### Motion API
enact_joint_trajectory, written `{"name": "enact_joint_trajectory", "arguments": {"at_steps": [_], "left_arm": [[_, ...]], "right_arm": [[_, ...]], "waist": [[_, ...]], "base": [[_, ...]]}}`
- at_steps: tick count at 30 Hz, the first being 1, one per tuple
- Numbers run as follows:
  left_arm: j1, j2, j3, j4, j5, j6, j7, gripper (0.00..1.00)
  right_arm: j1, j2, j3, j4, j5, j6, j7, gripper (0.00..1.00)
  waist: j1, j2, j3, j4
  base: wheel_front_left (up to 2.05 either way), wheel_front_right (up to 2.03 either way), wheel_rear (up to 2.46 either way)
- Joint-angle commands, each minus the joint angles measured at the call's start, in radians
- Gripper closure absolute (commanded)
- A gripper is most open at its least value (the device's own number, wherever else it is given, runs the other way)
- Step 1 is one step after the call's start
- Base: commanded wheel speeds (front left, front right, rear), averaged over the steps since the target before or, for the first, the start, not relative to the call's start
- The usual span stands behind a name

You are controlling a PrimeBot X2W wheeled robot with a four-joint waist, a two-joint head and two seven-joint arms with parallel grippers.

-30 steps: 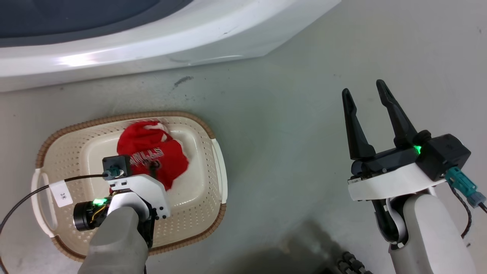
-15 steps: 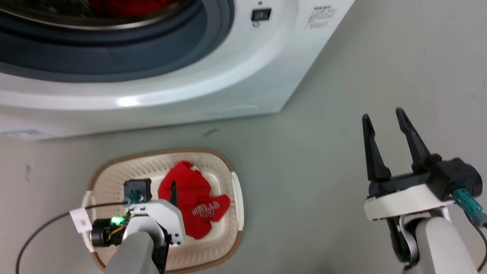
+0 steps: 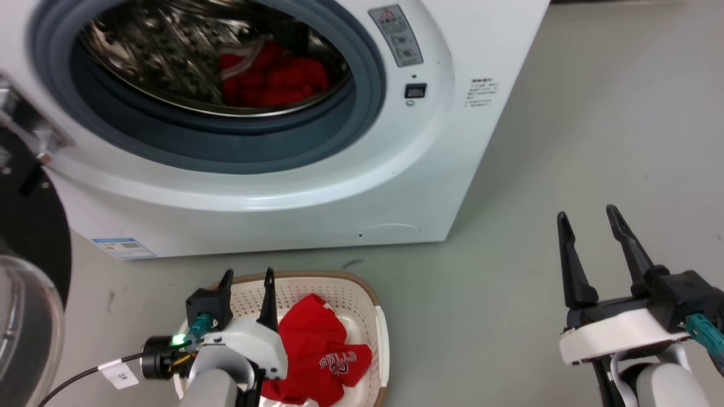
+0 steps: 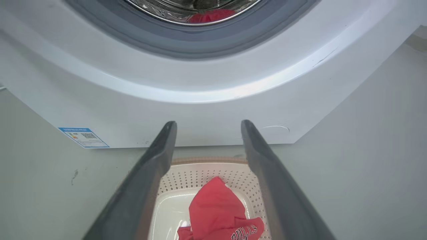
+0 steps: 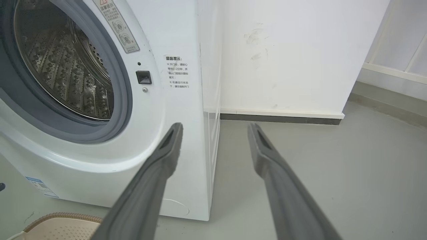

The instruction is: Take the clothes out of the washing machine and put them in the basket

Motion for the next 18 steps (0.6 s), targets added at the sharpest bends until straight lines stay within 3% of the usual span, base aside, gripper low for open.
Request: {"name": "enact_joint_trajectory", "arguments": {"at_steps": [1,9,18], "left_arm": [[0.011,-0.002,0.003,-0.022,0.007,0.001,-0.002,0.0],[-0.008,-0.004,-0.01,-0.201,0.045,0.015,-0.002,0.0],[-0.142,-0.004,-0.009,-0.205,0.068,0.024,-0.002,0.0]], "right_arm": [[0.011,0.0,-0.005,-0.009,-0.006,-0.001,0.002,0.0],[0.052,0.0,-0.028,-0.065,-0.013,-0.001,0.035,0.0],[0.065,0.0,-0.039,-0.122,-0.002,-0.001,0.057,0.0]], "waist": [[0.0002,-0.0001,-0.019,0.016],[0.0002,-0.0001,-0.046,0.038],[0.0002,-0.0001,-0.022,0.042]], "base": [[0.0,0.0,0.0],[0.0,0.0,0.0],[0.0,0.0,0.0]]}}
